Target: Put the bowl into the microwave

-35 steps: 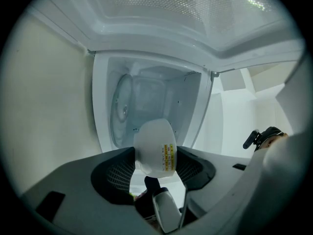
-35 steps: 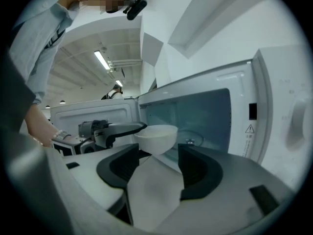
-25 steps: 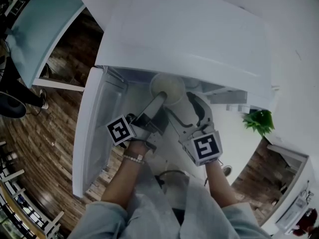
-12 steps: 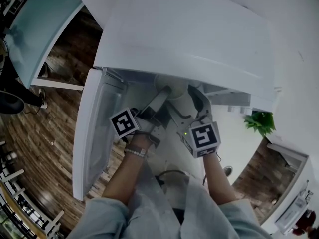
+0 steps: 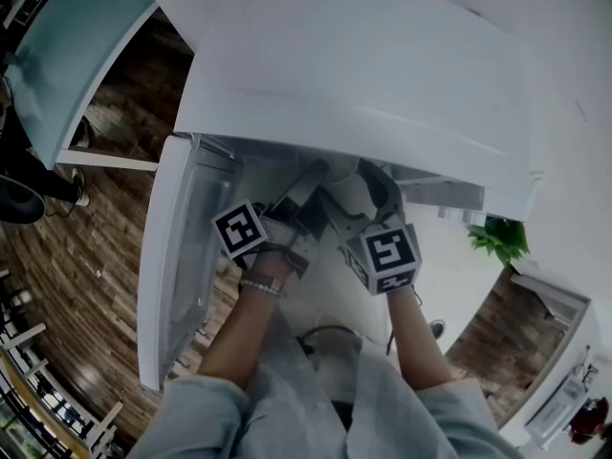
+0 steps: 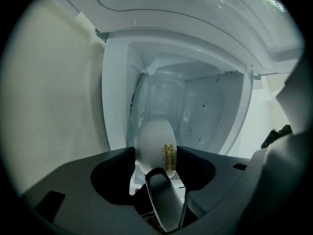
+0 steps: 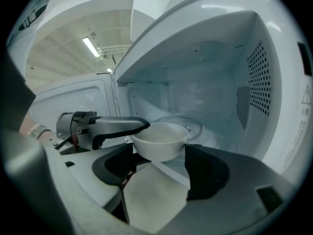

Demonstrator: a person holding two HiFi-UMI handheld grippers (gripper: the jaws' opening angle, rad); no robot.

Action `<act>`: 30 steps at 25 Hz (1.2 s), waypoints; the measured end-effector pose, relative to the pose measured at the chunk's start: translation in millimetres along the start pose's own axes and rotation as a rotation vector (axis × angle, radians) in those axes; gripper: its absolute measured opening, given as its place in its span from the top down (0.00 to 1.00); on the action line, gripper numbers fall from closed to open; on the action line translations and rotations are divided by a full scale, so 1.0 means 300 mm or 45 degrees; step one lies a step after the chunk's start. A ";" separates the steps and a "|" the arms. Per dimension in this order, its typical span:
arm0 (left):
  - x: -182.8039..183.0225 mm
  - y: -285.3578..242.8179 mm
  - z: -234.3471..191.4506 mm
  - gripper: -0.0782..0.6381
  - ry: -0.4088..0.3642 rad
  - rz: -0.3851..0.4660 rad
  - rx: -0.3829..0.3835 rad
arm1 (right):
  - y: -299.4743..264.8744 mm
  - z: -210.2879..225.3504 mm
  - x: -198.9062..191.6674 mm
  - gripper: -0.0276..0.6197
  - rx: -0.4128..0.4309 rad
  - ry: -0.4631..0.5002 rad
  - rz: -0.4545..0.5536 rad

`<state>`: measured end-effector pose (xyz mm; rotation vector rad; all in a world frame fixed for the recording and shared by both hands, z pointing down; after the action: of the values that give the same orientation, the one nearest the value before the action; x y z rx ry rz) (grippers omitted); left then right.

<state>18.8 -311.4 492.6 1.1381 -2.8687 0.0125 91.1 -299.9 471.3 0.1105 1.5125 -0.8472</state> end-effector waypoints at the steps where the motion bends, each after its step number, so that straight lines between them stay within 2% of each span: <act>1: 0.002 -0.002 -0.002 0.56 -0.002 -0.001 0.003 | -0.003 0.001 -0.001 0.45 -0.001 -0.001 -0.003; 6: 0.006 -0.011 -0.003 0.55 -0.005 -0.017 -0.006 | -0.012 0.007 0.002 0.45 0.000 -0.013 0.006; 12: 0.005 -0.012 -0.004 0.55 -0.036 -0.024 0.028 | -0.012 0.012 0.000 0.45 -0.002 -0.037 0.008; 18: -0.016 -0.004 0.008 0.55 -0.054 -0.049 0.031 | -0.029 0.037 0.009 0.45 -0.040 -0.068 0.001; 30: -0.023 0.074 0.024 0.55 -0.032 0.022 0.014 | -0.102 0.081 0.034 0.45 -0.075 -0.040 -0.039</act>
<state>8.1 -290.7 485.2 1.1229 -2.9038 0.0147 92.7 -339.6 478.1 0.0307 1.5116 -0.8239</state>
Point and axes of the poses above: the fingertips, and each gripper's own axes: y backward along the fingers, z to its right, x out of its top, the point moved 4 cm from there along y, backward along the fingers
